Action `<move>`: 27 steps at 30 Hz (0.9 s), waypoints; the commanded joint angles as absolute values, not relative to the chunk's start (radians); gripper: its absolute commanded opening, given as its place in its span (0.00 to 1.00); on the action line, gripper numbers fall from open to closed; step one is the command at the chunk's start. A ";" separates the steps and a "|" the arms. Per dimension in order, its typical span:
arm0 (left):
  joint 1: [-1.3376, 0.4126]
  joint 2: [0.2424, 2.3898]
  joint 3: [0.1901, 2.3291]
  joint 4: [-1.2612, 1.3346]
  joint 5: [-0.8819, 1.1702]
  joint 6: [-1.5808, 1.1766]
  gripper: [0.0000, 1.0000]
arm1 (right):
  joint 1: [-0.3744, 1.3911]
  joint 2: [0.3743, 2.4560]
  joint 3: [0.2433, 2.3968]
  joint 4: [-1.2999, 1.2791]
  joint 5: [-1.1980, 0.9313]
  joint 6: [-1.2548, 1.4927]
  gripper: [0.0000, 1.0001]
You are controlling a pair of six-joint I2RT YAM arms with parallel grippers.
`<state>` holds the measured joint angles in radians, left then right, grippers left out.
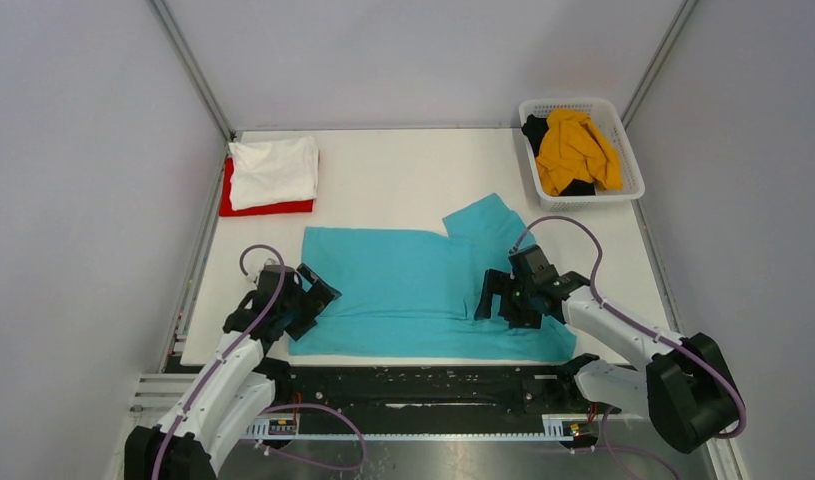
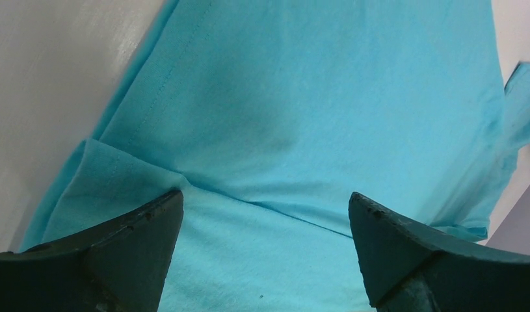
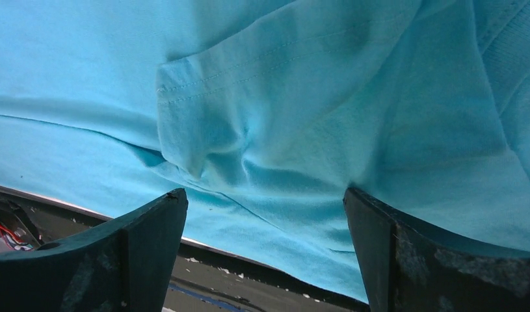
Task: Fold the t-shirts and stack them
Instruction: Fold the flattened tshirt in 1/3 of the way, then grab the side of the flattened tshirt furthest away from the robot with both arms
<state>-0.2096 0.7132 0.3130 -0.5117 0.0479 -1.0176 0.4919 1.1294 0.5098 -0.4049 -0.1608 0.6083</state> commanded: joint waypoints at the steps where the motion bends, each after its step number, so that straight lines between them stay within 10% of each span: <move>1: -0.211 0.729 0.333 -0.548 0.005 -1.013 0.99 | 0.502 1.089 0.497 -0.548 -0.121 0.615 1.00; 27: -0.003 1.852 1.275 -0.448 -0.052 -0.654 0.85 | 0.474 1.093 0.663 -0.333 -0.021 0.506 1.00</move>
